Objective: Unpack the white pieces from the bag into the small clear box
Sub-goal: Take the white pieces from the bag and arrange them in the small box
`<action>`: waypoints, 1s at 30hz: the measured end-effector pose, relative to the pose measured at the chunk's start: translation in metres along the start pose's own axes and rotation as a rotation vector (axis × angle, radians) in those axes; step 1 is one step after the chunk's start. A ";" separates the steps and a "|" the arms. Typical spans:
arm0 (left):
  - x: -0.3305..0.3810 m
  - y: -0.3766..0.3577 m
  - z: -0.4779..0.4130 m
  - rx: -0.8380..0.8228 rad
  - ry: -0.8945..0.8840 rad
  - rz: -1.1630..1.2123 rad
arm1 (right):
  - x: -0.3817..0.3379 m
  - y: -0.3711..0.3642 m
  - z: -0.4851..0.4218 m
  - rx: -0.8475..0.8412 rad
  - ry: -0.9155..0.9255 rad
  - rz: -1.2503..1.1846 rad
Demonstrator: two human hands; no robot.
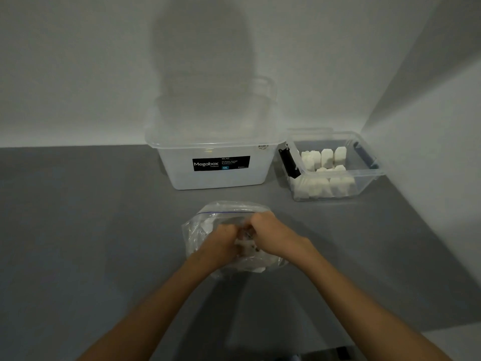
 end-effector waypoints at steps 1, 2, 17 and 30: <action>0.001 0.006 0.004 0.024 0.007 0.015 | 0.002 0.001 0.000 0.018 -0.005 -0.029; 0.001 0.013 0.008 0.064 0.010 0.032 | 0.003 0.003 0.002 0.036 -0.008 -0.057; 0.005 0.075 0.058 0.348 0.040 0.948 | -0.009 0.031 0.028 0.243 0.168 -0.802; 0.020 0.077 0.052 0.157 0.044 1.317 | -0.008 0.045 0.033 0.229 0.179 -0.929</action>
Point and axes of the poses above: each hand's wrist, its own z-axis away from the middle knuckle, its own y-axis out of the back of the hand, x = y × z, the point moved 3 cm from there along -z, towards the middle knuckle, and after that the axes turned 8 degrees about -x, right-handed, at the moved point
